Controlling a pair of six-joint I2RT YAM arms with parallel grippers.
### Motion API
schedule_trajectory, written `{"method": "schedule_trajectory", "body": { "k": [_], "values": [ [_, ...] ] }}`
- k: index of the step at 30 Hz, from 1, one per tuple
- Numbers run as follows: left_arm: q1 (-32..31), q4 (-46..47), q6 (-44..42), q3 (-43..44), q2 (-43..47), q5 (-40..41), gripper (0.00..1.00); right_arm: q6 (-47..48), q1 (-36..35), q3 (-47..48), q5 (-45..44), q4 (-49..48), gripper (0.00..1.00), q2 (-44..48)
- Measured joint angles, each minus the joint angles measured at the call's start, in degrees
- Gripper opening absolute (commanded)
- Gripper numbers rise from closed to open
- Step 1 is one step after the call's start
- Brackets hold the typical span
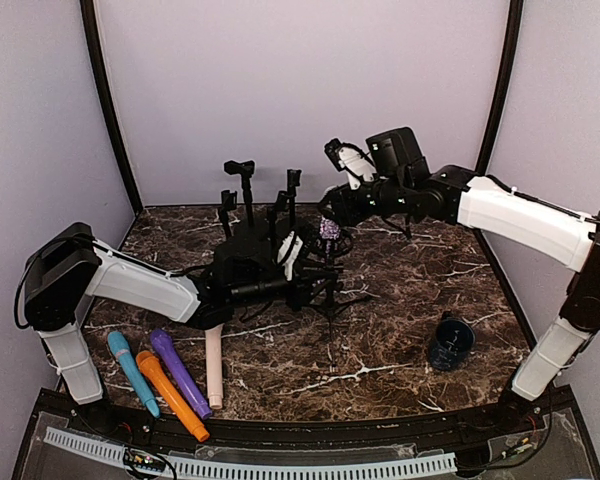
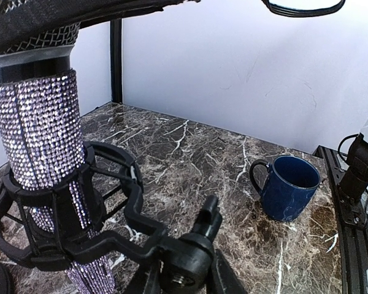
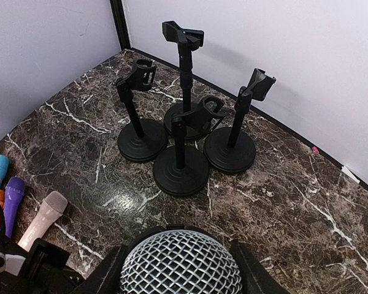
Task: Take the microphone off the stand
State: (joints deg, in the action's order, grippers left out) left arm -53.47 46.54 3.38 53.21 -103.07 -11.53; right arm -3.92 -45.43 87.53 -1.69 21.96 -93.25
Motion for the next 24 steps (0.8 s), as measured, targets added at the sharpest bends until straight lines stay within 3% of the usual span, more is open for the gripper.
{"method": "schedule_trajectory", "body": {
  "k": [24],
  "values": [
    [-0.04,-1.68,-0.13,1.18,-0.33,-0.5,0.0,6.67,0.87,3.37,4.81,0.59,0.18,4.31]
  ]
}}
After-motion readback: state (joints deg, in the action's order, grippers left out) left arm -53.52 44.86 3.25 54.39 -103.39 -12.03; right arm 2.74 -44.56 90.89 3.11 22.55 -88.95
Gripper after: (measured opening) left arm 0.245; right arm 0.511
